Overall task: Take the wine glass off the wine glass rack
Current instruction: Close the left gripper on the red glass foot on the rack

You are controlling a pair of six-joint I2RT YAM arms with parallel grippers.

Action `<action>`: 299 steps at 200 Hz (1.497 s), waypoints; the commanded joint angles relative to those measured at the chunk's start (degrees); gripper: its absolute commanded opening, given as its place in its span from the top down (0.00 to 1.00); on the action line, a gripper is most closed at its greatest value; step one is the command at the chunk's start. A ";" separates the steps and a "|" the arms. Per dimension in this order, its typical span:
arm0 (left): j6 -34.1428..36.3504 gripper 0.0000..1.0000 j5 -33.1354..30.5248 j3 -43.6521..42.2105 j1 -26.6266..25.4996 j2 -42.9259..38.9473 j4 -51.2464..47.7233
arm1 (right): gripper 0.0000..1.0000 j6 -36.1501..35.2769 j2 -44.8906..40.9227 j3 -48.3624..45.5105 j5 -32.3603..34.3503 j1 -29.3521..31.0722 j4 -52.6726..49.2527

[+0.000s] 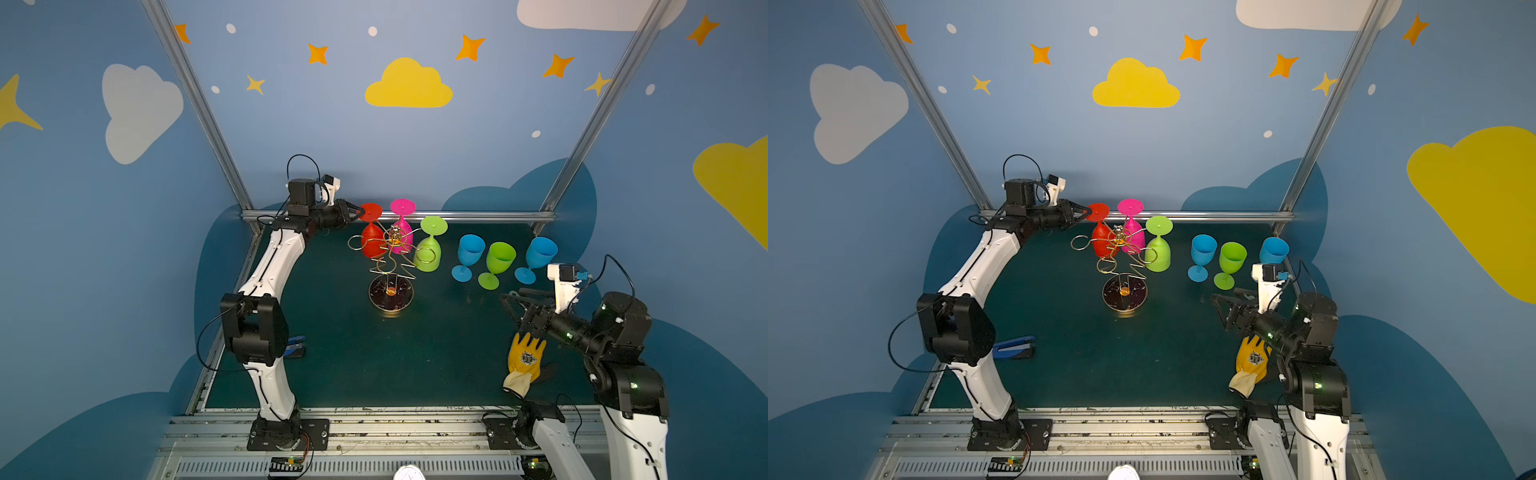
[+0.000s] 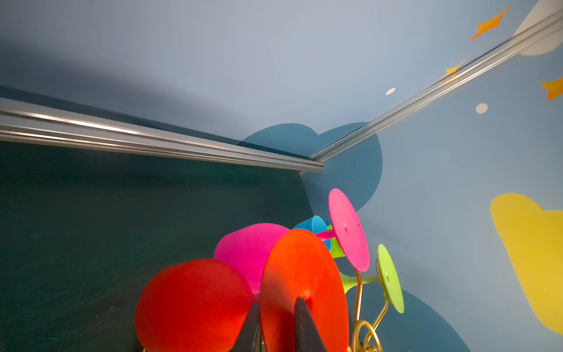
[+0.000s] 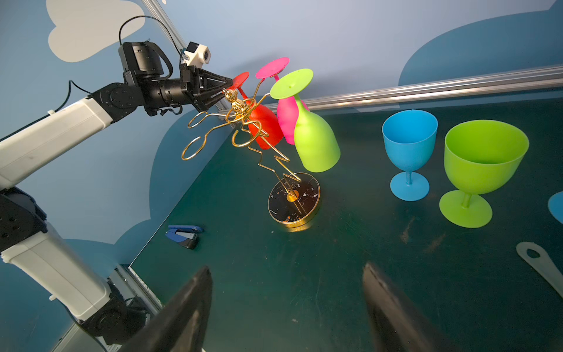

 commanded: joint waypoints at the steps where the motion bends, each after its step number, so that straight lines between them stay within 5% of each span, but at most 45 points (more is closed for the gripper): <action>1: 1.03 0.84 0.16 1.67 0.05 0.39 -1.09 | 0.23 0.56 -0.61 -0.40 -0.14 0.28 0.71; 167: -7.49 0.97 4.09 -0.91 2.07 -1.82 6.41 | 0.23 1.26 -1.27 -0.84 0.37 0.36 0.82; 299: -18.93 0.97 9.33 -6.06 3.04 -5.39 18.44 | 0.23 2.59 -1.30 -0.58 -0.12 0.44 1.67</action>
